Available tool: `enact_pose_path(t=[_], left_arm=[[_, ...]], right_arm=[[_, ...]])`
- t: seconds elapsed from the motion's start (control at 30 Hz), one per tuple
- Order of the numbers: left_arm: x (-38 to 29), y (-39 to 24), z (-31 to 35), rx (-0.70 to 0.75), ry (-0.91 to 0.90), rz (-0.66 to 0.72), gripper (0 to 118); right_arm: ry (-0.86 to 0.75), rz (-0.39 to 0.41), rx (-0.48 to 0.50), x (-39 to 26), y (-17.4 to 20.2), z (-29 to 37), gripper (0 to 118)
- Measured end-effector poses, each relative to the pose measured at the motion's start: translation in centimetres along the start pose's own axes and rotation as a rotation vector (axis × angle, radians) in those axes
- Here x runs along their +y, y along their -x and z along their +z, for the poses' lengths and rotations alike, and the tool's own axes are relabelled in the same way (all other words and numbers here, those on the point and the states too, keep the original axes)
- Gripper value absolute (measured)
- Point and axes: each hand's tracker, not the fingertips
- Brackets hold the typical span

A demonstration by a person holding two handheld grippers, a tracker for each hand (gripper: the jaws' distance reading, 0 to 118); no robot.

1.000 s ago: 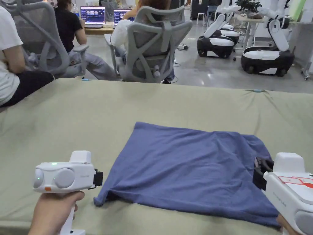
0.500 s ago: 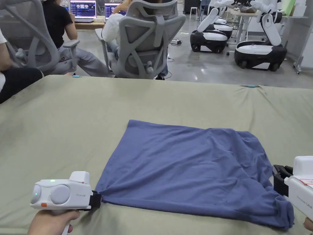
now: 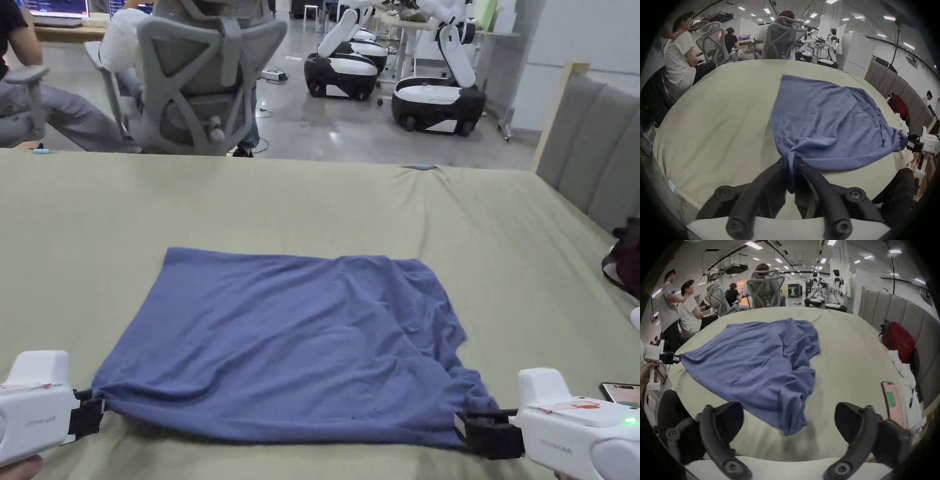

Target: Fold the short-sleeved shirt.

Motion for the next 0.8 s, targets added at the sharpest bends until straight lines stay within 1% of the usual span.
enact_pose_path(t=[0.03,0.07,0.1,0.13,0.17,0.2,0.23,0.33,0.43,0.53,0.63,0.7,0.8], left_arm=[[-0.1,-0.2,0.0,0.001,0.001,-0.003,6],[0.2,0.1,0.1,0.003,0.003,-0.005,6],[0.2,0.1,0.0,0.006,0.005,-0.009,6],[0.1,0.1,0.0,0.012,0.013,-0.016,6],[-0.1,0.0,-0.1,0.021,0.022,-0.021,6],[0.3,0.2,-0.1,0.026,0.036,-0.023,6],[0.3,0.2,0.0,0.028,0.042,-0.022,6],[1.1,0.3,0.4,0.021,0.051,-0.019,6],[3.1,0.1,0.4,0.028,0.048,-0.028,6],[6.4,-0.2,-0.6,0.028,0.043,-0.036,6],[10.1,-0.3,-3.0,0.017,0.052,-0.022,6],[12.1,-0.3,-5.0,0.009,0.053,0.027,6],[14.6,-0.8,-8.6,0.045,0.046,0.055,6]], right_arm=[[0.011,-0.009,0.004,-0.1,0.1,-0.6,91],[0.021,-0.013,0.001,-0.2,0.0,-1.0,66],[0.028,-0.014,0.0,-0.3,-0.1,-1.5,20],[0.038,-0.019,-0.008,-0.4,-0.3,-2.0,5],[0.038,-0.02,-0.023,-0.4,-0.4,-2.3,3],[0.02,-0.038,-0.018,-0.5,-0.7,-2.3,3],[0.018,-0.067,0.018,-0.4,-0.9,-2.1,3],[-0.045,-0.023,-0.02,0.9,-0.7,-0.5,3],[-0.128,-0.028,-0.036,3.4,-0.7,0.9,3],[-0.184,-0.001,-0.086,6.6,-0.6,0.9,3],[-0.196,0.02,-0.157,9.5,-0.7,-1.0,3],[-0.183,0.003,-0.175,11.3,-1.5,-3.6,3],[-0.158,-0.012,-0.207,13.1,-2.3,-7.7,3]])
